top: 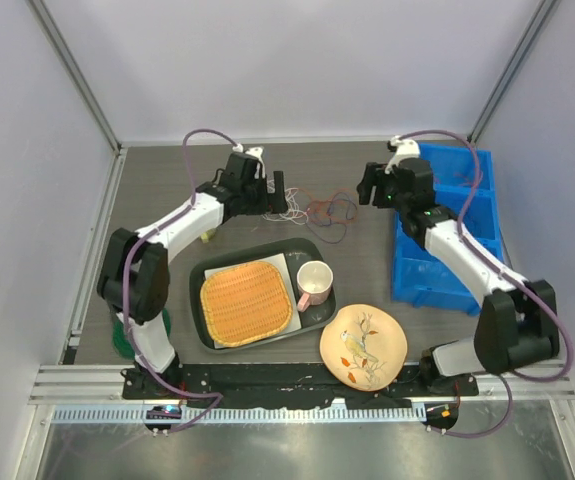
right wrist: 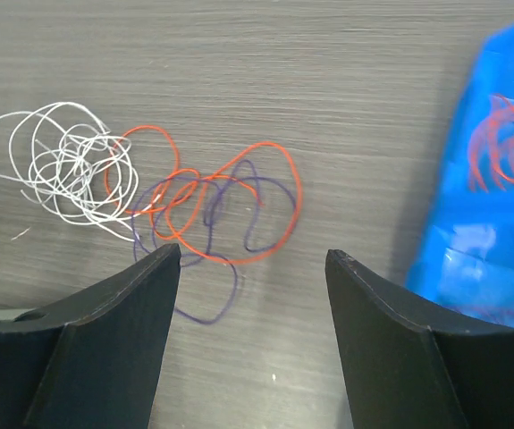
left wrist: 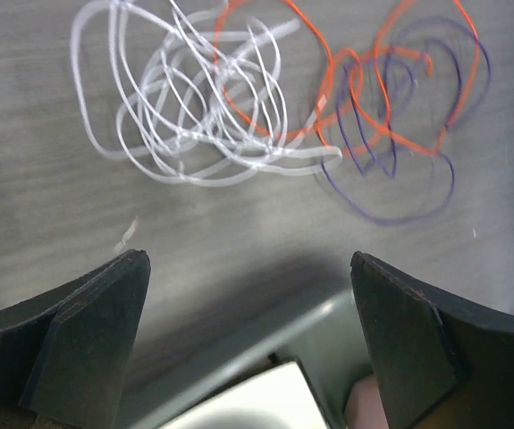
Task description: Untangle the cables
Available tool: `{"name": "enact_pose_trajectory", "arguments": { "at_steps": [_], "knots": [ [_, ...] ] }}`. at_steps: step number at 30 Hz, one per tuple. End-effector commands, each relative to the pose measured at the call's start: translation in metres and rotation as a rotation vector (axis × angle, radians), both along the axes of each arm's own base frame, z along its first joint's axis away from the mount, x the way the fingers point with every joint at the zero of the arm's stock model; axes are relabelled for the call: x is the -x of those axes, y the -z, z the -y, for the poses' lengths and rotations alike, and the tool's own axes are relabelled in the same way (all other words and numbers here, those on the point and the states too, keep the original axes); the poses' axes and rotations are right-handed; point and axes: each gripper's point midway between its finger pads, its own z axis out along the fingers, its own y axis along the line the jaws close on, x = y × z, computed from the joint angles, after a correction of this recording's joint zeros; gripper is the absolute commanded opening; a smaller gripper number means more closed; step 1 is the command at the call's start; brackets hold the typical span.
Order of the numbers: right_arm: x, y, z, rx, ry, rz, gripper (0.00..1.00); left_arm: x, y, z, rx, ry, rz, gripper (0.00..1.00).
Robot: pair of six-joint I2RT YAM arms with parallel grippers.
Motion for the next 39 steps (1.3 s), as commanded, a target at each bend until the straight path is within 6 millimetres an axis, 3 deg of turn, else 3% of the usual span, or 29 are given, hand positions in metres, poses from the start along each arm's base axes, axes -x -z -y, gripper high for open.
{"name": "enact_pose_trajectory", "arguments": {
  "at_steps": [1, 4, 6, 7, 8, 10, 11, 14, 16, 17, 19, 20, 21, 22, 24, 25, 26, 27, 28, 30, 31, 32, 33, 34, 35, 37, 38, 39],
  "knots": [
    [-0.042, 0.004, -0.035, 0.055, -0.122, 0.018, 0.72, -0.050, -0.013, -0.006, -0.037, -0.134, 0.060, 1.00],
    [-0.063, 0.030, -0.049, 0.062, -0.132, -0.043, 0.71, -0.066, -0.009, -0.009, -0.085, -0.165, 0.059, 1.00],
    [-0.072, 0.042, -0.057, 0.065, -0.140, -0.069, 0.71, -0.070, 0.010, -0.009, -0.114, -0.163, 0.021, 1.00],
    [-0.081, 0.050, -0.062, 0.074, -0.146, -0.079, 0.70, -0.073, 0.010, -0.007, -0.111, -0.164, 0.019, 1.00],
    [-0.079, 0.062, -0.066, 0.095, -0.149, -0.115, 0.70, -0.074, 0.023, -0.006, -0.121, -0.163, -0.005, 1.00],
    [-0.086, 0.070, -0.067, 0.123, -0.122, -0.134, 0.69, -0.075, 0.030, -0.004, -0.112, -0.160, -0.018, 0.98],
    [-0.086, 0.088, -0.070, 0.150, -0.121, -0.170, 0.66, -0.076, 0.035, -0.003, -0.118, -0.158, -0.026, 0.98],
    [-0.092, 0.105, -0.065, 0.221, -0.056, -0.200, 0.61, -0.083, 0.047, -0.005, -0.132, -0.169, -0.038, 0.93],
    [-0.096, 0.111, -0.061, 0.234, -0.030, -0.213, 0.60, -0.088, 0.052, -0.001, -0.129, -0.170, -0.043, 0.85],
    [-0.097, 0.111, -0.061, 0.234, -0.021, -0.214, 0.52, -0.091, 0.053, 0.001, -0.124, -0.167, -0.037, 0.82],
    [-0.100, 0.113, -0.058, 0.247, -0.005, -0.217, 0.46, -0.096, 0.056, 0.005, -0.120, -0.152, -0.034, 0.73],
    [-0.101, 0.113, -0.057, 0.249, -0.002, -0.220, 0.39, -0.097, 0.058, 0.006, -0.114, -0.148, -0.040, 0.66],
    [-0.101, 0.112, -0.057, 0.258, -0.009, -0.220, 0.34, -0.099, 0.056, 0.009, -0.109, -0.143, -0.038, 0.51],
    [-0.101, 0.109, -0.059, 0.257, -0.017, -0.219, 0.22, -0.100, 0.059, 0.010, -0.111, -0.137, -0.043, 0.40],
    [-0.105, 0.091, -0.059, 0.254, -0.014, -0.189, 0.11, -0.101, 0.055, 0.012, -0.105, -0.130, -0.040, 0.13],
    [-0.110, 0.072, -0.065, 0.240, -0.038, -0.154, 0.01, -0.101, 0.049, 0.012, -0.101, -0.125, -0.030, 0.03],
    [-0.113, 0.058, -0.068, 0.232, -0.048, -0.126, 0.01, -0.103, 0.042, 0.014, -0.094, -0.119, -0.017, 0.00],
    [-0.114, 0.041, -0.069, 0.228, -0.060, -0.095, 0.01, -0.102, 0.037, 0.014, -0.083, -0.110, -0.011, 0.00],
    [-0.115, 0.009, -0.070, 0.221, -0.067, -0.030, 0.01, -0.102, 0.031, 0.015, -0.074, -0.103, -0.002, 0.00],
    [-0.110, -0.024, -0.071, 0.203, -0.086, 0.031, 0.01, -0.099, 0.015, 0.015, -0.052, -0.092, 0.025, 0.00],
    [-0.100, -0.052, -0.069, 0.183, -0.087, 0.091, 0.01, -0.097, 0.012, 0.014, -0.055, -0.089, 0.031, 0.00],
    [-0.093, -0.064, -0.068, 0.172, -0.093, 0.119, 0.01, -0.095, 0.001, 0.012, -0.050, -0.091, 0.046, 0.00],
    [-0.084, -0.062, -0.065, 0.165, -0.091, 0.134, 0.01, -0.090, 0.005, 0.008, -0.058, -0.095, 0.035, 0.00],
    [-0.067, -0.099, -0.058, 0.123, -0.076, 0.218, 0.01, -0.086, 0.002, 0.004, -0.064, -0.104, 0.034, 0.00],
    [-0.057, -0.106, -0.055, 0.110, -0.074, 0.245, 0.01, -0.084, -0.011, -0.001, -0.053, -0.120, 0.050, 0.00],
    [-0.038, -0.123, -0.049, 0.066, -0.063, 0.325, 0.01, -0.073, -0.004, -0.012, -0.065, -0.149, 0.046, 0.00],
    [-0.019, -0.154, -0.042, 0.022, -0.047, 0.394, 0.01, -0.069, -0.022, -0.016, -0.048, -0.167, 0.085, 0.00],
    [-0.012, -0.154, -0.034, 0.015, -0.012, 0.410, 0.01, -0.058, -0.006, -0.024, -0.065, -0.181, 0.060, 0.00]
  ]
}}
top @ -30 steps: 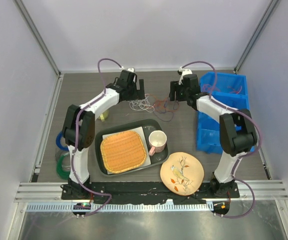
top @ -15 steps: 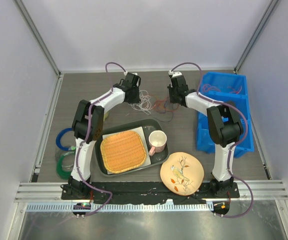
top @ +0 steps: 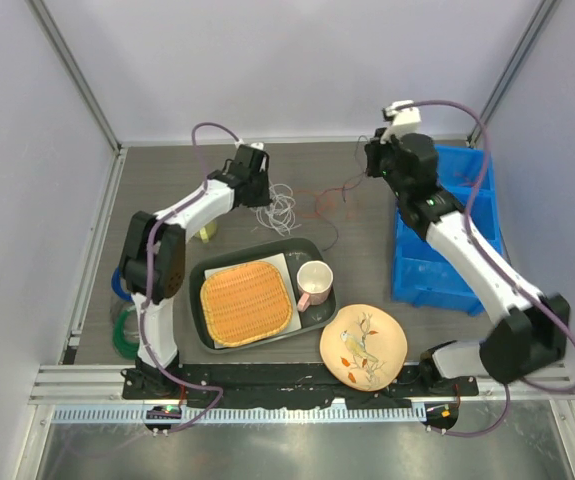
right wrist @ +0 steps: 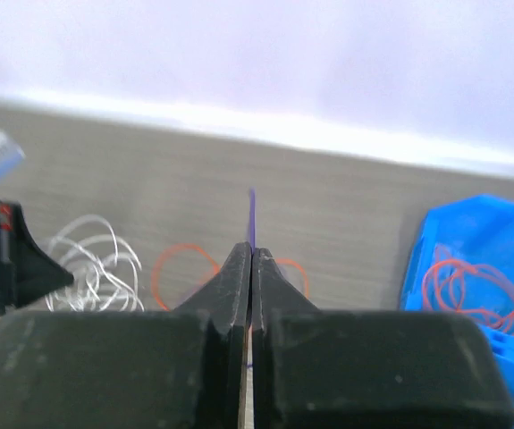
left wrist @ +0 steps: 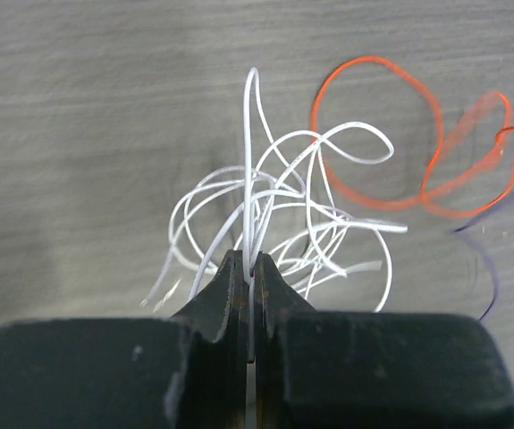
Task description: Untangle the cables
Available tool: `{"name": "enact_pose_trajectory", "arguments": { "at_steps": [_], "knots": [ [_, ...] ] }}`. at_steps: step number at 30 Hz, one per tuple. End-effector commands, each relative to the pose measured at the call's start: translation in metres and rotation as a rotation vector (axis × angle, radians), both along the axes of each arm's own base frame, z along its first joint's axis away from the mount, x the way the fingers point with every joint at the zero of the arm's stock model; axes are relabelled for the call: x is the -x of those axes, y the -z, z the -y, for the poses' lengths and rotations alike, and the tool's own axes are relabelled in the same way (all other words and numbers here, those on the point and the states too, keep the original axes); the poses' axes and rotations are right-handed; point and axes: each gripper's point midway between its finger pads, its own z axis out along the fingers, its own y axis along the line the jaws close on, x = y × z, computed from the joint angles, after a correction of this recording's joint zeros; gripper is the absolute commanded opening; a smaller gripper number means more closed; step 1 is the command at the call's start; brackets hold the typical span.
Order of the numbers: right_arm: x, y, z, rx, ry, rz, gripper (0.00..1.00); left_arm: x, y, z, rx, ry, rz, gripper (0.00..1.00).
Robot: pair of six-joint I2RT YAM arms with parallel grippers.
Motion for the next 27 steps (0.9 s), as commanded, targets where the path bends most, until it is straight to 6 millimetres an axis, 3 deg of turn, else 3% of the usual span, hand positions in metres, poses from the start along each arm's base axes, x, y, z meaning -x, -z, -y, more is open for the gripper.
{"name": "enact_pose_trajectory", "arguments": {
  "at_steps": [1, 2, 3, 5, 9, 12, 17, 18, 19, 21, 22, 23, 25, 27],
  "knots": [
    [0.039, -0.081, 0.021, -0.134, 0.049, 0.263, 0.01, 0.008, -0.050, -0.026, 0.025, -0.083, 0.144, 0.00],
    [0.059, -0.107, 0.032, -0.159, 0.069, 0.340, 0.01, 0.015, -0.051, -0.032, 0.018, -0.092, 0.149, 0.00],
    [0.065, -0.105, 0.043, -0.159, 0.114, 0.363, 0.01, 0.016, -0.051, -0.036, 0.009, -0.108, 0.152, 0.00],
    [0.090, -0.129, 0.068, -0.192, 0.199, 0.447, 0.01, 0.017, -0.050, -0.046, -0.027, -0.149, 0.157, 0.00],
    [0.120, -0.140, 0.101, -0.217, 0.318, 0.543, 0.01, 0.016, -0.046, -0.061, -0.059, -0.225, 0.141, 0.00],
    [0.129, -0.142, 0.118, -0.212, 0.395, 0.562, 0.01, 0.015, -0.047, -0.066, -0.050, -0.259, 0.156, 0.00],
    [0.140, -0.133, 0.165, -0.178, 0.677, 0.551, 0.01, 0.008, -0.056, -0.088, -0.083, -0.309, 0.171, 0.00],
    [0.140, -0.133, 0.166, -0.173, 0.683, 0.549, 0.01, 0.011, -0.052, -0.090, -0.094, -0.299, 0.141, 0.01],
    [0.139, -0.132, 0.163, -0.169, 0.671, 0.545, 0.01, 0.011, -0.052, -0.089, -0.090, -0.285, 0.129, 0.06],
    [0.131, -0.135, 0.146, -0.161, 0.569, 0.538, 0.01, 0.006, -0.064, -0.073, -0.055, -0.190, 0.153, 0.41],
    [0.127, -0.135, 0.139, -0.158, 0.525, 0.534, 0.01, 0.011, -0.068, -0.050, 0.012, -0.084, 0.152, 0.58],
    [0.121, -0.133, 0.129, -0.157, 0.477, 0.521, 0.01, 0.014, -0.071, -0.041, 0.030, -0.027, 0.171, 0.80],
    [0.114, -0.134, 0.109, -0.156, 0.369, 0.507, 0.01, 0.022, -0.098, -0.014, 0.022, 0.124, 0.275, 0.95],
    [0.109, -0.133, 0.095, -0.148, 0.294, 0.492, 0.01, 0.029, -0.121, 0.003, -0.029, 0.238, 0.373, 1.00]
  ]
}}
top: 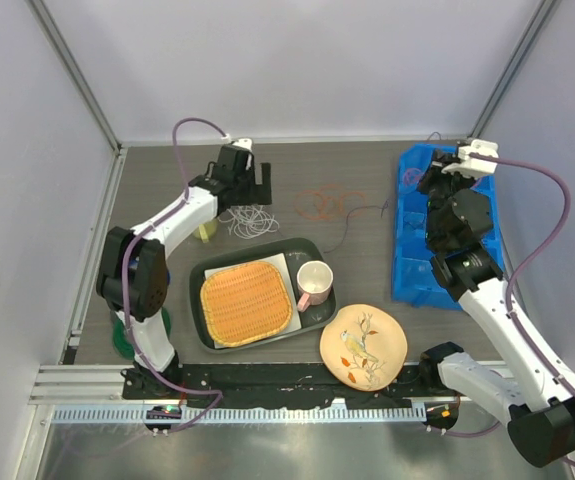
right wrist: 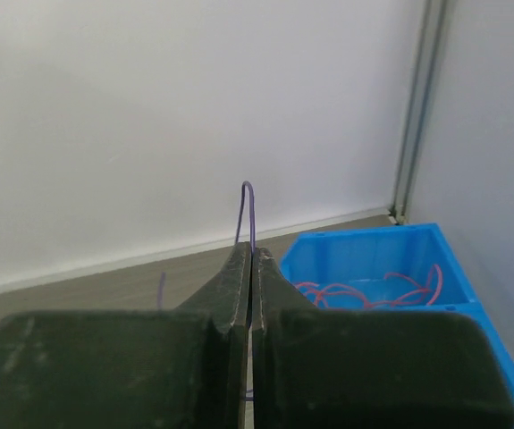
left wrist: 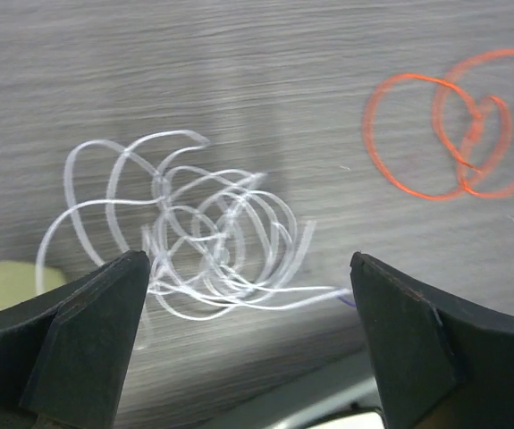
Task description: Untangle the cables
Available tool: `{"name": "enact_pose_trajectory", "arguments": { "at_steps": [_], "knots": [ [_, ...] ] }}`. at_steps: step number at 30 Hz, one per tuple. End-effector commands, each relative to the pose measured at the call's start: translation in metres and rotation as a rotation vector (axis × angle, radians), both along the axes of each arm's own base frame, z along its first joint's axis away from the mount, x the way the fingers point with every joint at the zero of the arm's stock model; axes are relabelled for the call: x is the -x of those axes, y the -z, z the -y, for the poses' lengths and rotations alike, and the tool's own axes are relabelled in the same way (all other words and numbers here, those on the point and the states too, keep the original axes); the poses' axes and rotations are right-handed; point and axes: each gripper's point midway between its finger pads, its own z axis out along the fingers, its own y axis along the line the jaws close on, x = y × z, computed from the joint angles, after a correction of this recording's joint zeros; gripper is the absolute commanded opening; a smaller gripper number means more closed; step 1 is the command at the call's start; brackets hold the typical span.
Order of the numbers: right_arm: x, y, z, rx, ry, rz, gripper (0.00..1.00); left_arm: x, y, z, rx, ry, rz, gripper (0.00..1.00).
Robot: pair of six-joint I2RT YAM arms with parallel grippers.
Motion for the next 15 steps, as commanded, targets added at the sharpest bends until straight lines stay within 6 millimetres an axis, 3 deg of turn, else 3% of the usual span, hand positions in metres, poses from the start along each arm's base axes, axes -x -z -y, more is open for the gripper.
{"name": "enact_pose_trajectory", "arguments": {
  "at_steps": [1, 5, 6, 7, 8, 11, 15],
  "knots": [
    [-0.009, -0.019, -0.035, 0.003, -0.187, 0.031, 0.01, 0.019, -0.088, 0.080, -0.006, 0.382, 0.284, 1.00],
    [-0.010, -0.020, -0.047, -0.008, -0.249, 0.034, 0.01, 0.058, -0.105, 0.148, 0.046, 0.726, 0.324, 1.00],
    [-0.009, -0.020, -0.047, -0.015, -0.253, 0.035, 0.01, 0.065, -0.102, 0.158, 0.056, 0.770, 0.300, 1.00],
    [-0.008, -0.021, -0.049, -0.020, -0.262, 0.041, 0.01, 0.070, -0.085, 0.173, 0.068, 0.795, 0.255, 1.00],
    [-0.006, -0.021, -0.048, -0.027, -0.261, 0.046, 0.01, 0.068, -0.088, 0.182, 0.084, 0.788, 0.254, 1.00],
    [0.002, -0.027, -0.043, -0.053, -0.249, 0.090, 0.01, 0.062, -0.060, 0.202, 0.057, 0.745, 0.194, 1.00],
    [0.009, -0.029, -0.033, -0.075, -0.215, 0.099, 0.01, 0.068, -0.024, 0.229, 0.019, 0.776, 0.140, 1.00]
  ]
}}
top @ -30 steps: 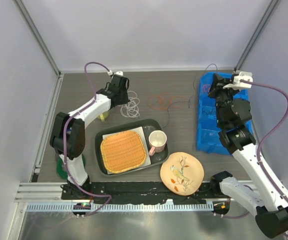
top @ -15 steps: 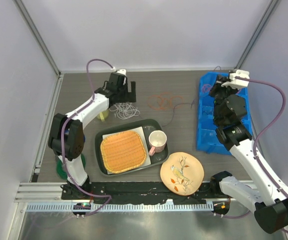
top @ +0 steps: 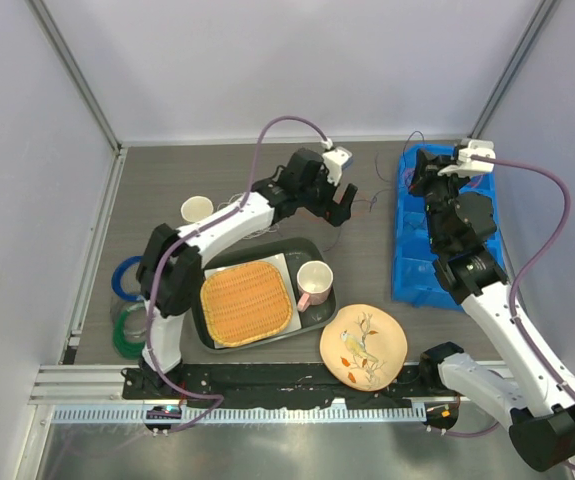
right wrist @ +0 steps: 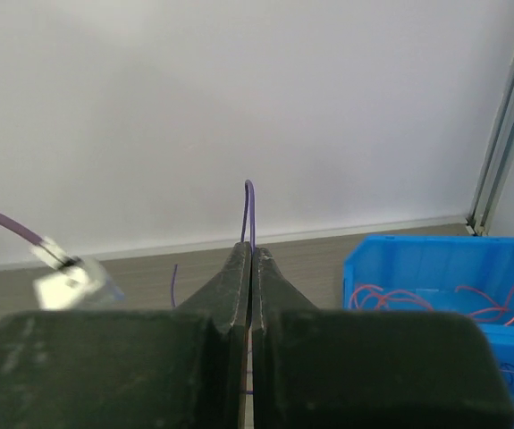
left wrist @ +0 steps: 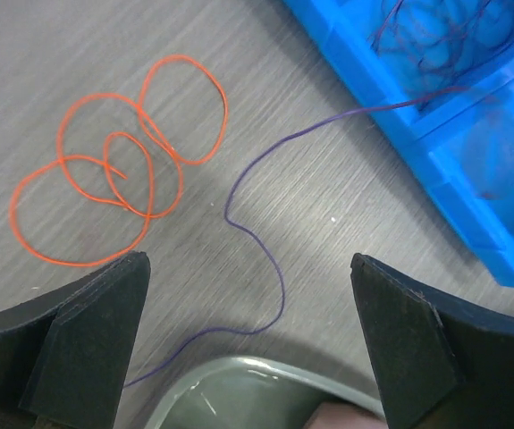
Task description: Untangle the cables
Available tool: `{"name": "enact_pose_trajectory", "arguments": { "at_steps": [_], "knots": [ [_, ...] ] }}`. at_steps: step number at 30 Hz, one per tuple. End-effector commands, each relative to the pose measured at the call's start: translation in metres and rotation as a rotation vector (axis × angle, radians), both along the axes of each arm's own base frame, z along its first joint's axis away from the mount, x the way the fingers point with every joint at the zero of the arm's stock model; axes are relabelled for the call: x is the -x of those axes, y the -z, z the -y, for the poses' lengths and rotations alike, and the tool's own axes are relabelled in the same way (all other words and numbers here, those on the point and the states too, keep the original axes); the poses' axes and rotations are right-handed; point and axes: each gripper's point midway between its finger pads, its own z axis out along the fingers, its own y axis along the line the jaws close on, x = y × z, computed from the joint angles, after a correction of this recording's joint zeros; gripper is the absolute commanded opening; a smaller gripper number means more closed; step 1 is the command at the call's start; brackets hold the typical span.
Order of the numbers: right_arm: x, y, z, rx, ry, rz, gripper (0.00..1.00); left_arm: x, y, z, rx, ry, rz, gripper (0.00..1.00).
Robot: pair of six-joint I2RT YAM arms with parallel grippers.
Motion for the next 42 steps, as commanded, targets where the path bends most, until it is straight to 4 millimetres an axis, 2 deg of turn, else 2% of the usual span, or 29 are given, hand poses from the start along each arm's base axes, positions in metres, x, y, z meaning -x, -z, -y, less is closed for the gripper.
{"name": "enact_pose_trajectory", "arguments": {
  "at_steps": [1, 2, 4, 5, 9, 12, 14, 15, 16, 17, 19, 21, 24, 25, 27, 28, 29, 31, 32, 34, 35, 39, 42],
  "knots": [
    [0.016, -0.032, 0.010, -0.080, 0.020, 0.108, 0.01, 0.001, 0.041, 0.019, -0.077, 0.012, -0.047, 1.00],
    [0.018, -0.034, 0.012, -0.089, 0.031, 0.116, 0.01, 0.000, 0.056, 0.023, -0.090, 0.001, -0.074, 1.00],
    [0.018, -0.033, 0.015, -0.096, 0.044, 0.115, 0.01, -0.003, 0.063, 0.026, -0.098, -0.027, -0.094, 1.00],
    [0.020, -0.033, 0.017, -0.101, 0.055, 0.118, 0.01, -0.003, 0.073, 0.027, -0.094, -0.046, -0.127, 1.00],
    [0.021, -0.032, 0.025, -0.114, 0.095, 0.121, 0.01, 0.017, 0.092, 0.038, -0.059, 0.020, -0.233, 1.00],
    [0.024, -0.033, 0.028, -0.119, 0.104, 0.127, 0.01, 0.025, 0.102, 0.038, -0.044, 0.030, -0.257, 0.94],
    [0.024, -0.033, 0.027, -0.120, 0.101, 0.129, 0.01, 0.023, 0.100, 0.037, -0.042, 0.015, -0.249, 0.73],
    [0.023, -0.032, 0.027, -0.113, 0.102, 0.126, 0.01, 0.021, 0.095, 0.036, -0.036, 0.008, -0.242, 0.58],
    [0.024, -0.033, 0.027, -0.110, 0.102, 0.128, 0.01, 0.021, 0.090, 0.037, -0.030, 0.005, -0.235, 0.31],
    [0.023, -0.033, 0.026, -0.103, 0.097, 0.127, 0.01, 0.017, 0.083, 0.037, -0.021, -0.012, -0.214, 0.20],
    [0.022, -0.034, 0.020, -0.084, 0.066, 0.127, 0.01, 0.011, 0.060, 0.036, 0.009, -0.041, -0.170, 0.00],
    [0.021, -0.035, 0.013, -0.072, 0.031, 0.131, 0.01, 0.001, 0.038, 0.032, 0.025, -0.084, -0.113, 0.00],
    [0.019, -0.035, -0.004, -0.015, -0.060, 0.131, 0.01, -0.013, -0.013, 0.023, 0.077, -0.166, -0.020, 0.00],
    [0.013, -0.030, -0.011, 0.009, -0.083, 0.115, 0.01, -0.014, -0.041, 0.019, 0.120, -0.183, 0.012, 0.00],
    [0.008, -0.029, -0.023, 0.032, -0.142, 0.103, 0.01, -0.022, -0.083, 0.011, 0.196, -0.242, 0.064, 0.00],
    [0.001, -0.022, -0.030, 0.044, -0.164, 0.079, 0.01, -0.022, -0.102, 0.009, 0.238, -0.242, 0.081, 0.00],
    [-0.002, -0.022, -0.042, 0.055, -0.220, 0.077, 0.01, -0.020, -0.137, 0.003, 0.320, -0.247, 0.119, 0.00],
    [-0.007, -0.018, -0.056, 0.070, -0.286, 0.063, 0.01, -0.015, -0.166, -0.001, 0.394, -0.240, 0.150, 0.00],
    [-0.012, -0.014, -0.069, 0.069, -0.345, 0.050, 0.01, -0.008, -0.198, -0.007, 0.468, -0.240, 0.196, 0.00],
    [-0.014, -0.011, -0.082, 0.064, -0.410, 0.044, 0.01, -0.004, -0.211, -0.015, 0.511, -0.258, 0.215, 0.00],
    [-0.016, -0.009, -0.088, 0.053, -0.434, 0.044, 0.01, 0.001, -0.229, -0.021, 0.555, -0.267, 0.239, 0.00],
    [-0.011, -0.007, -0.113, 0.042, -0.573, 0.052, 0.01, 0.010, -0.247, -0.033, 0.641, -0.300, 0.242, 0.00],
    [-0.009, -0.008, -0.123, 0.031, -0.633, 0.068, 0.05, 0.017, -0.257, -0.038, 0.682, -0.296, 0.239, 0.00]
  ]
}}
